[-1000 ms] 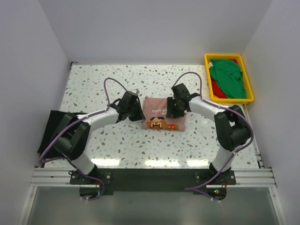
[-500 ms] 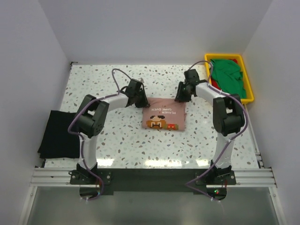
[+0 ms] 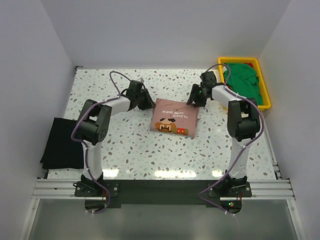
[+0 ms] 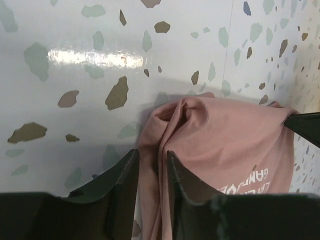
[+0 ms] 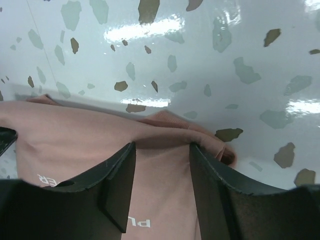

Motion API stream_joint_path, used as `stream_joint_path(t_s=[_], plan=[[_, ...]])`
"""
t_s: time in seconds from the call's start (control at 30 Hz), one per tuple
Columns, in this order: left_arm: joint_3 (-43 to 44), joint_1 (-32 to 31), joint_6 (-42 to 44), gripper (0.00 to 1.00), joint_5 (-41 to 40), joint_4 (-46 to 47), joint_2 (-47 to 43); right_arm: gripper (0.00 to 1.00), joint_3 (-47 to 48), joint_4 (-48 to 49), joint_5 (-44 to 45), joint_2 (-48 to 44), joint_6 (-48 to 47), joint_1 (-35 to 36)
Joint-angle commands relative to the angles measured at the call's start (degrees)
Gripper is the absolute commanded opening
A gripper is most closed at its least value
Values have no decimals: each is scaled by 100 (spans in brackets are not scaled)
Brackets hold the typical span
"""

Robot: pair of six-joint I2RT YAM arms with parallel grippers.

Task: Fold and stack the t-shirts
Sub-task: Fold the tshirt

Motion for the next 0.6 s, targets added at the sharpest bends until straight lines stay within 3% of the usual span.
stream_joint_path(t_s=[0.0,0.13,0.33,0.47,0.57], plan=[[-90,97,211,36,-43,-7,-691,52,-57,-152,505,-705,-127,-57],[-275,203,377,53,0,-307,-1086,51,-601,-346,1174,-1583,-93,215],[-328,212,948,75,746,-623,-1219,48,-1541,-232,1228,-2244,-75,637],[-108,212,1186,80,1161,-1089,-1026,26,-2035,-47,1087,-2271,-57,725],[-161,212,1230,82,1292,-1125,-938,20,-2202,-65,1026,-2043,-101,725]])
